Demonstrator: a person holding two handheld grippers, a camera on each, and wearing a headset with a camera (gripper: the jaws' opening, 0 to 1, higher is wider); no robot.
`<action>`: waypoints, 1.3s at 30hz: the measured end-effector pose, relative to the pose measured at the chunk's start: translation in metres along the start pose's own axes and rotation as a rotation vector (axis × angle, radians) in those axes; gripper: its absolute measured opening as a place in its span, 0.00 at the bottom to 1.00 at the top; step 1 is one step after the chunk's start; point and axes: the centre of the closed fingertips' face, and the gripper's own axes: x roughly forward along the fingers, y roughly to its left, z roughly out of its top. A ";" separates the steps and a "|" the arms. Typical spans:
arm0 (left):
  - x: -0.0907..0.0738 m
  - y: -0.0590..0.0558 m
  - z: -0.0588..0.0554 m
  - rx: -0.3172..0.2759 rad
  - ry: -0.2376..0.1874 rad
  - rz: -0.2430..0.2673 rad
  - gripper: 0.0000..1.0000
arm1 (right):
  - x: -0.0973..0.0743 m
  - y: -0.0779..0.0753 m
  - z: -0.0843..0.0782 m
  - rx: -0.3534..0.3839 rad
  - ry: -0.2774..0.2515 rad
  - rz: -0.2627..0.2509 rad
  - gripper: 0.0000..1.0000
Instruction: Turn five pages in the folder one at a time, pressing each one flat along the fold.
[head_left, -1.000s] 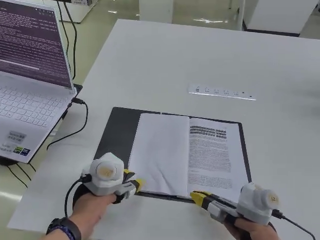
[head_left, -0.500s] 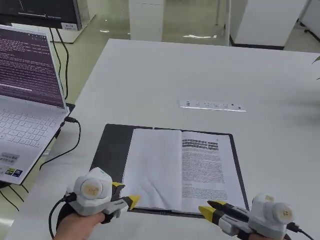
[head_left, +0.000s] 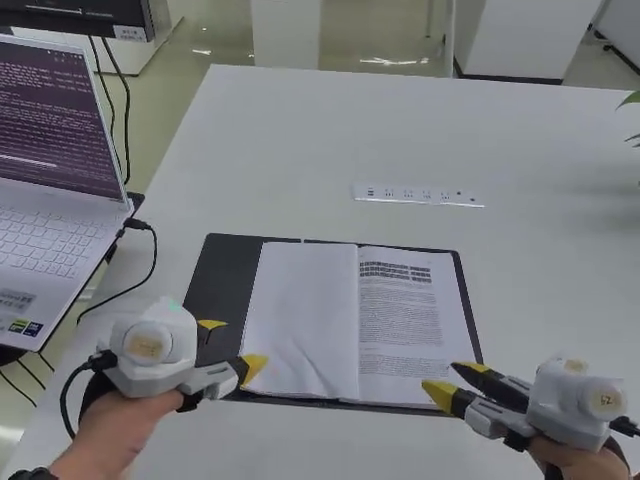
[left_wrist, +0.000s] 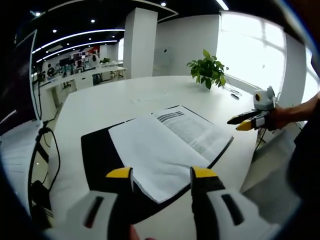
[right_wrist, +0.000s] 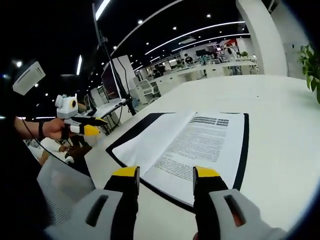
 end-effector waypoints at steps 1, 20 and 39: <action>-0.002 0.000 0.002 -0.002 -0.005 -0.002 0.46 | -0.002 0.000 0.002 0.002 -0.010 -0.005 0.43; -0.027 -0.019 -0.003 -0.049 -0.019 0.019 0.63 | -0.033 0.007 0.001 0.014 -0.050 -0.096 0.61; -0.031 -0.022 -0.004 -0.087 -0.022 0.043 0.73 | -0.037 0.008 -0.005 0.000 -0.006 -0.077 0.69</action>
